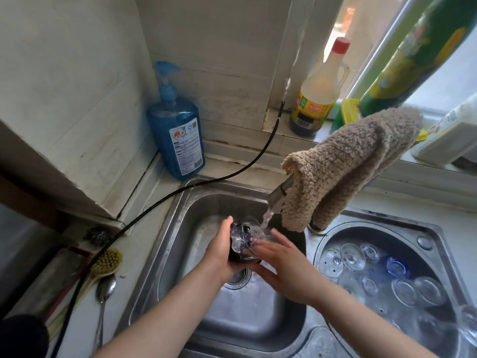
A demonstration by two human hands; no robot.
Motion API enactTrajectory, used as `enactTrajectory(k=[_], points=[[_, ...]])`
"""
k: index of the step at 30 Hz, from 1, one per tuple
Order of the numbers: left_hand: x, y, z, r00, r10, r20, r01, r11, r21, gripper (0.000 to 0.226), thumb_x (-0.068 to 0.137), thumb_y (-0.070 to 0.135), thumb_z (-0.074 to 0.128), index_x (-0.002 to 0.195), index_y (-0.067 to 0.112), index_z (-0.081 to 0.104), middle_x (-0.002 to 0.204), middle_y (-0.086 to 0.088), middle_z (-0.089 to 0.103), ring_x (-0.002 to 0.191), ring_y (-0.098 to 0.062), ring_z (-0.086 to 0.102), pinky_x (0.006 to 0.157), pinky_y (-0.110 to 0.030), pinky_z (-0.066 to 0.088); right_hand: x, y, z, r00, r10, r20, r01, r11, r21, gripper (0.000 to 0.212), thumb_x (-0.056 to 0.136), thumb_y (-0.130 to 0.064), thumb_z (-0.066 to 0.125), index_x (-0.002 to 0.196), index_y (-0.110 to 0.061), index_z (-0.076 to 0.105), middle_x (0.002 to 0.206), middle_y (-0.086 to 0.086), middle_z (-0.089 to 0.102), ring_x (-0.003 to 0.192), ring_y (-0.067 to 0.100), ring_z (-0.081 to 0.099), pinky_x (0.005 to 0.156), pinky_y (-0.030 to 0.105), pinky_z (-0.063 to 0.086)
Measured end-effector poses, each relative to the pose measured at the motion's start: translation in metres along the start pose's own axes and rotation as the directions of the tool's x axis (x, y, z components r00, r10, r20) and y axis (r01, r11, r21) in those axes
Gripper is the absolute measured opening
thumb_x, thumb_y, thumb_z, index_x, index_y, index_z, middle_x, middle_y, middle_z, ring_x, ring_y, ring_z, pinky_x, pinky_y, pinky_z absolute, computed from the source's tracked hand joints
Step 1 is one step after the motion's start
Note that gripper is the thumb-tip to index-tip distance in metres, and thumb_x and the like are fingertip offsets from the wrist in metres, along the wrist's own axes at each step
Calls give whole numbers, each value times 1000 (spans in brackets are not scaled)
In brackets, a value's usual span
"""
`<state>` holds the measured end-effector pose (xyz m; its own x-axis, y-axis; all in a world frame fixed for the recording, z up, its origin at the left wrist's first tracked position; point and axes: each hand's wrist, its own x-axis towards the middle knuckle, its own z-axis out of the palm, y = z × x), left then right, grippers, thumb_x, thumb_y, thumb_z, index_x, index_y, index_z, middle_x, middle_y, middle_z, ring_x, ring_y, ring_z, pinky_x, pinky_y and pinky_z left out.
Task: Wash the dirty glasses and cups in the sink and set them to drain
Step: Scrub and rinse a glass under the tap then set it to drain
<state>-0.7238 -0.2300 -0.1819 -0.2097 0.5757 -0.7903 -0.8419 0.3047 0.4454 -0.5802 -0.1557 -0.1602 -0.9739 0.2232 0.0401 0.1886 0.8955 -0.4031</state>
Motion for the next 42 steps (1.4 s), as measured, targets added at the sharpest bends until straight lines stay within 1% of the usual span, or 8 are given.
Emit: enactTrajectory(k=[5,8,12,19,24,27,32,42], points=[[5,-13,4,986,122,-111,-108,987,122,53,88,58,51,110,13,67,103,-13,72,93,-29,69,80,-41,56,-2,-23,-5,992,126,14,-127,973,194,53,98,-54,24,105,-23,66,107,-8,68,113,6,57,111,32,31],[5,-17,6,923,313,-224,-250,930,270,43,89,59,50,101,21,65,106,-9,69,99,-26,66,91,-44,53,14,-45,-7,894,423,148,-327,389,862,53,100,-44,28,103,-11,68,100,0,72,97,10,66,88,21,49],[-8,-22,15,828,548,-121,-460,785,415,35,94,50,46,97,19,62,97,-4,71,88,-14,66,76,-28,52,28,-40,-12,797,532,286,-290,-79,954,50,91,-40,35,106,-5,66,108,9,70,103,18,65,96,31,48],[-9,6,10,998,-36,50,32,997,74,65,92,65,38,116,11,65,107,-14,71,99,-30,66,80,-44,55,-5,-22,4,960,238,-148,-195,947,257,27,96,-36,42,95,-21,64,96,-13,64,96,2,58,102,25,35],[-19,-1,1,992,112,-61,-64,855,515,62,95,65,26,109,18,64,110,-11,69,98,-27,66,82,-43,56,3,-12,-9,931,359,-68,-281,821,496,17,96,-34,46,89,-26,59,83,-16,61,83,5,58,85,21,42],[-26,-5,-10,792,604,85,-411,425,807,38,96,47,45,120,21,59,120,0,64,111,-17,58,93,-27,46,16,-18,-10,893,450,-14,-350,713,607,22,97,-21,50,76,-25,54,67,-18,53,66,-1,50,67,18,40],[-43,-17,-12,685,606,404,-423,-121,898,90,80,51,60,152,20,15,157,5,19,144,-12,18,114,-27,21,36,-22,-7,818,572,63,-467,595,654,21,95,-29,53,80,-23,65,71,-13,63,68,-3,58,68,16,42],[-25,22,-6,851,376,367,-505,392,768,83,62,13,85,131,25,41,118,3,60,108,-17,61,90,-25,50,29,-38,-29,946,325,-25,-276,839,469,17,94,-28,54,100,-22,68,91,-12,64,80,0,56,74,16,42]])
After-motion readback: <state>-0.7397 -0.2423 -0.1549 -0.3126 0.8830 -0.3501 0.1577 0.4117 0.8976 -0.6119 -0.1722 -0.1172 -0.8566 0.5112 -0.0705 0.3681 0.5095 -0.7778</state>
